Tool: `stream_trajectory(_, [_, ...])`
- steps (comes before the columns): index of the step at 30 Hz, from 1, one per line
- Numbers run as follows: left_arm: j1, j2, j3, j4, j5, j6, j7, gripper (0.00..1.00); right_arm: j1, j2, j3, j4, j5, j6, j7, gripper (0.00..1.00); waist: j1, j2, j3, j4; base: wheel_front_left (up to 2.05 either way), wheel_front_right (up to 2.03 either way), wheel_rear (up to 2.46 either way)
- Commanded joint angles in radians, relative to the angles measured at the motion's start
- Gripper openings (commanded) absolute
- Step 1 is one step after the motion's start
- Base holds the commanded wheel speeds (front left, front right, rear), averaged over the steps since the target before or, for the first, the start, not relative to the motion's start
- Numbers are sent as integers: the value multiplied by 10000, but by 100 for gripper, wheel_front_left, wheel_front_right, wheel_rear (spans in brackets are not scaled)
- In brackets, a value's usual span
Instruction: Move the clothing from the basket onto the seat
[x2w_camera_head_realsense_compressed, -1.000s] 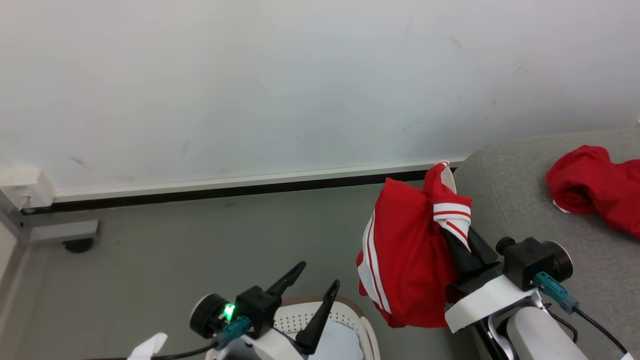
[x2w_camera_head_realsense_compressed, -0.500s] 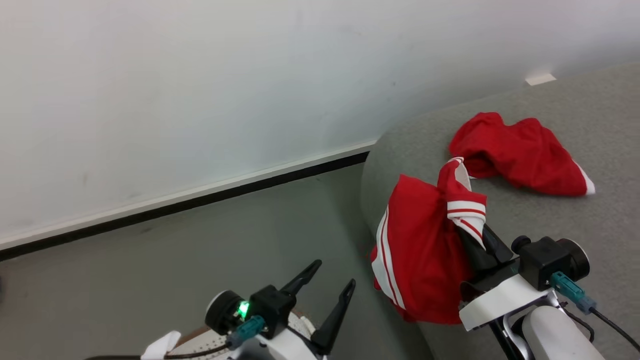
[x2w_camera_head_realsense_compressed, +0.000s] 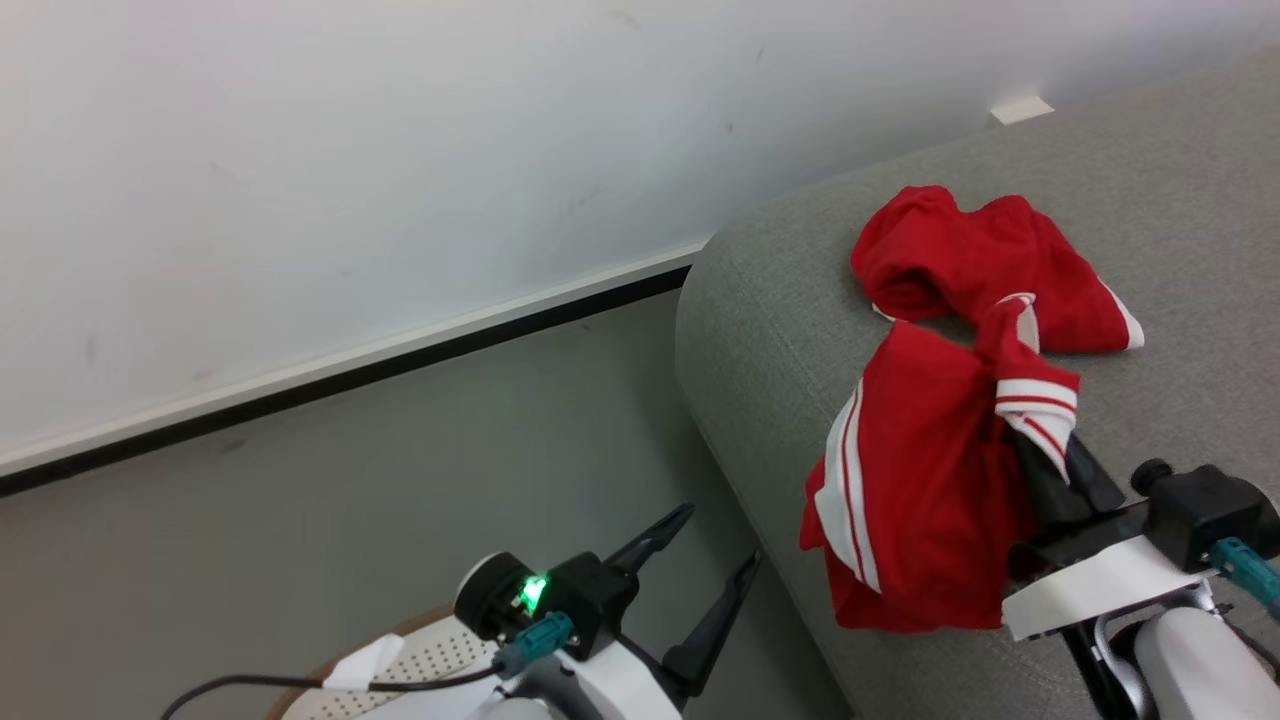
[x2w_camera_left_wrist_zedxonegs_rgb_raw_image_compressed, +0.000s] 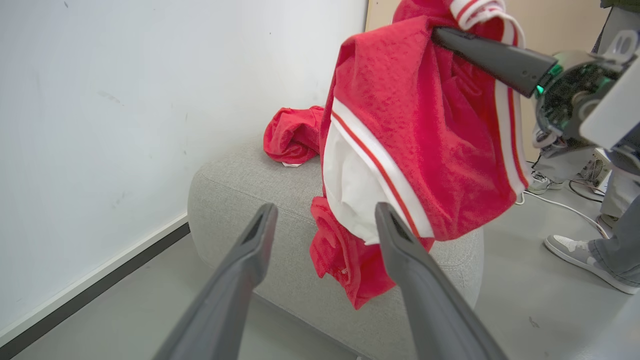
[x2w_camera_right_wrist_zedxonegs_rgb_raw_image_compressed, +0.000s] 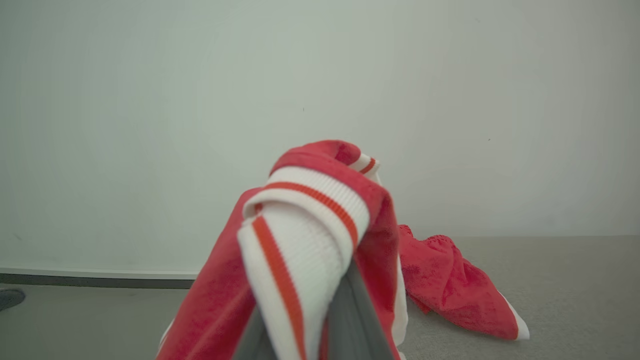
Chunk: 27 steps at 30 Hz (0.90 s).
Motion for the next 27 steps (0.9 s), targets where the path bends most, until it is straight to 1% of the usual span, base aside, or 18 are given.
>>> stream_trajectory(1, [-143,7,-6,18,-3,-31,32,100,-70,-101,-128,-94,118,-15,-7,0,0,0,187,149,0,0,0])
stream_trajectory(5, [-541,36,-140,-87,156,-136,161,100,-585,-393,-692,-287,273,-15,8,0,0,0,801,495,0,0,0])
stream_trajectory(7, [-846,68,-199,-183,261,-191,256,100,-1024,-722,-1046,-237,148,-15,29,0,0,0,1236,710,0,0,0])
stream_trajectory(9, [-1118,66,-261,-273,350,-235,340,100,-1542,-890,-1349,-147,244,-15,66,0,0,0,1703,949,0,0,0])
stream_trajectory(13, [-1713,125,-283,-430,491,-336,491,100,-3002,-1658,-1739,101,96,-17,257,0,0,0,2673,1374,0,0,0])
stream_trajectory(16, [-2065,216,-245,-467,574,-350,532,100,-4345,-1988,-2345,386,603,-17,523,0,0,0,3249,1608,0,0,0])
stream_trajectory(19, [-2383,225,-209,-558,637,-349,545,100,-5870,-2696,-3367,1028,879,-17,733,0,0,0,3740,1836,0,0,0])
stream_trajectory(21, [-2502,268,-185,-564,655,-369,515,100,-6732,-3020,-4026,1598,924,-17,756,0,0,0,3980,1981,0,0,0])
stream_trajectory(24, [-2546,300,-107,-526,573,-282,460,100,-7612,-3634,-4707,2550,458,-17,762,0,0,0,4184,2137,0,0,0])
stream_trajectory(27, [-2624,334,-65,-559,531,-236,447,100,-7925,-4038,-5259,3525,-115,-17,660,0,0,0,4461,2238,0,0,0])
